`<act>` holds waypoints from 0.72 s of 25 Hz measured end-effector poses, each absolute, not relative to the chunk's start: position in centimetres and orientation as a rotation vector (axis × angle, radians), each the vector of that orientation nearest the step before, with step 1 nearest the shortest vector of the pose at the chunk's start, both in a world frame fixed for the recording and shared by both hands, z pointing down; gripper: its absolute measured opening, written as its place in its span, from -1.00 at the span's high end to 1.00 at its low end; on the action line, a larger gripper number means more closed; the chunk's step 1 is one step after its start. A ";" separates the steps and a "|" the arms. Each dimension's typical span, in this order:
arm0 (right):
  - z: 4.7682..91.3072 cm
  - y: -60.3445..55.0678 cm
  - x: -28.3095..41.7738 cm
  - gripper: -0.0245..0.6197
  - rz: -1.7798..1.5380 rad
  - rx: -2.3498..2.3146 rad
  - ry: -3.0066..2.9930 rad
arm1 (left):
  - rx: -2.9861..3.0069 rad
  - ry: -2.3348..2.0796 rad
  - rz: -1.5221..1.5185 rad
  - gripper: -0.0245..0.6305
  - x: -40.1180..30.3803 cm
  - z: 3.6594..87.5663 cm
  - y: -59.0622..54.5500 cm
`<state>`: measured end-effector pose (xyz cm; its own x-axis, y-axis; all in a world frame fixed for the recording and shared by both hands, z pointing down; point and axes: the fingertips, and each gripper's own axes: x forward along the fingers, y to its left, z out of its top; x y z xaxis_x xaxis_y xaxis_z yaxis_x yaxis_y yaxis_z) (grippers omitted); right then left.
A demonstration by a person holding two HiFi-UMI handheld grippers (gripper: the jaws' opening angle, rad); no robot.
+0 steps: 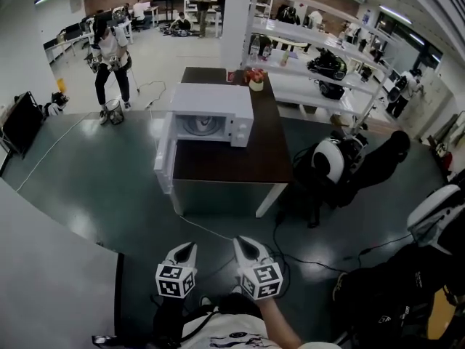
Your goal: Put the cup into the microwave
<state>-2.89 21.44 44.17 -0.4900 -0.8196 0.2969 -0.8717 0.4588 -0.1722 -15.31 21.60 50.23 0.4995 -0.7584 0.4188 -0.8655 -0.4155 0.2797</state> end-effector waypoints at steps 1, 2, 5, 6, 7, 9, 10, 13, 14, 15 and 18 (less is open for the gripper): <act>43.7 21.6 -2.6 0.92 0.433 1.498 -2.538 | 2.297 -1.348 0.306 0.93 -15.2 49.8 21.6; 43.1 21.6 -2.1 0.92 0.412 1.515 -2.545 | 2.309 -1.362 0.298 0.93 -15.0 49.4 21.5; 41.2 21.2 -0.9 0.92 0.353 1.573 -2.561 | 2.342 -1.407 0.271 0.93 -14.5 47.3 20.9; 40.5 21.1 -0.5 0.92 0.338 1.590 -2.566 | 2.357 -1.414 0.265 0.93 -14.3 46.5 20.8; 39.7 21.0 -0.2 0.92 0.318 1.603 -2.576 | 2.376 -1.418 0.257 0.93 -13.9 45.7 20.7; 38.4 20.6 0.3 0.92 0.267 1.620 -2.594 | 2.415 -1.425 0.235 0.93 -13.2 44.2 20.2; 37.9 20.2 0.6 0.92 0.247 1.627 -2.599 | 2.431 -1.428 0.227 0.93 -12.8 43.6 19.8; 37.3 19.8 1.7 0.92 0.226 1.655 -2.599 | 2.477 -1.421 0.228 0.93 -11.3 42.5 19.1; 37.3 19.7 2.2 0.92 0.223 1.671 -2.592 | 2.489 -1.418 0.224 0.93 -10.9 42.3 18.9; 37.3 19.5 2.7 0.92 0.218 1.687 -2.585 | 2.499 -1.418 0.218 0.93 -10.5 42.1 18.7; 37.1 19.4 3.8 0.93 0.192 1.720 -2.572 | 2.516 -1.438 0.206 0.93 -9.8 41.7 18.3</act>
<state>3.80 19.44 37.07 -0.3839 -0.9176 0.1027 -0.9227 0.3771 -0.0797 -9.80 18.34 41.66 0.5067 -0.8288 0.2373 -0.8621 -0.4888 0.1336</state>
